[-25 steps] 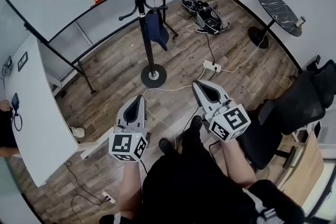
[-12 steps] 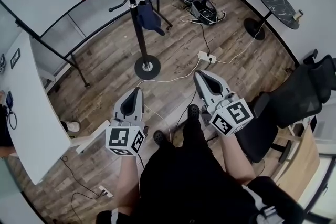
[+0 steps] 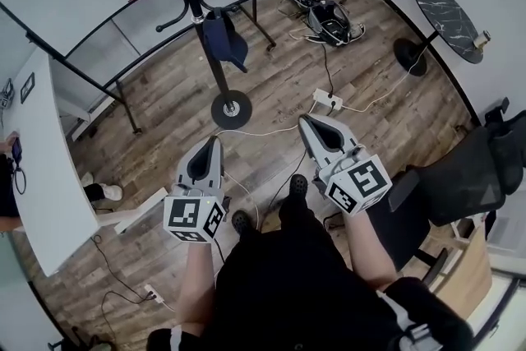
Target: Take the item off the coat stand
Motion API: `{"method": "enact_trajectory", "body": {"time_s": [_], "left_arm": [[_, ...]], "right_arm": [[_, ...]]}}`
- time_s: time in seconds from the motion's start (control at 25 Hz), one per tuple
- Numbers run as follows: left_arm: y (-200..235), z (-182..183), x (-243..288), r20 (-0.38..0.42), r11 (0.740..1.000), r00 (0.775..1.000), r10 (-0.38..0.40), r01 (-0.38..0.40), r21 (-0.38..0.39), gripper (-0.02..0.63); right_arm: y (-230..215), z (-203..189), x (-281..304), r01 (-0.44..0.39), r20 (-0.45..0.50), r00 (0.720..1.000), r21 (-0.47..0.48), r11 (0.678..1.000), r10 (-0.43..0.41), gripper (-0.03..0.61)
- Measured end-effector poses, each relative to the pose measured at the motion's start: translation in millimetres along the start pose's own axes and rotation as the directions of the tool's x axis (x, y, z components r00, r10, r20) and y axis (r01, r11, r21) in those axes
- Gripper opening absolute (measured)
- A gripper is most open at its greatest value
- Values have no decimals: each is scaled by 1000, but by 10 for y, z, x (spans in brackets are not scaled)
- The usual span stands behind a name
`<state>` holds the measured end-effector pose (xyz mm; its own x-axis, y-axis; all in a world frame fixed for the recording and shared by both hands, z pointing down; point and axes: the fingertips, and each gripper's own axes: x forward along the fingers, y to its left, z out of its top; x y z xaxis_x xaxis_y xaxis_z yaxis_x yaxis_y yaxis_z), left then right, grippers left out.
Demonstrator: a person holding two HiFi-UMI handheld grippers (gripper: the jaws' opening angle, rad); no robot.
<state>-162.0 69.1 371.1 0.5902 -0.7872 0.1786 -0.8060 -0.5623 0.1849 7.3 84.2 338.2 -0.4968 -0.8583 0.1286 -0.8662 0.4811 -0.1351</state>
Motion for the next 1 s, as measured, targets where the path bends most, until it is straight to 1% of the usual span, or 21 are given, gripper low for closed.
{"method": "enact_trajectory", "body": {"time_s": [0.28, 0.48, 0.64, 0.8, 1.0], "left_arm": [[-242, 62, 571, -15, 998, 998, 67, -67, 2, 15], [-477, 12, 953, -23, 994, 994, 107, -107, -5, 15], [-619, 1, 1146, -21, 988, 988, 153, -154, -10, 15], [-676, -19, 1229, -25, 981, 981, 195, -195, -11, 15], [-706, -94, 1277, -41, 973, 972, 230, -231, -9, 15]], "right_arm": [[-540, 15, 62, -112, -27, 993, -6, 994, 112, 29], [-936, -31, 42, -169, -40, 985, 12, 986, 169, 29], [-1206, -41, 58, -212, -54, 976, 17, 977, 212, 29], [-1299, -38, 134, -259, -57, 964, 16, 966, 260, 29], [-1342, -107, 232, -292, -80, 952, 38, 956, 294, 29]]}}
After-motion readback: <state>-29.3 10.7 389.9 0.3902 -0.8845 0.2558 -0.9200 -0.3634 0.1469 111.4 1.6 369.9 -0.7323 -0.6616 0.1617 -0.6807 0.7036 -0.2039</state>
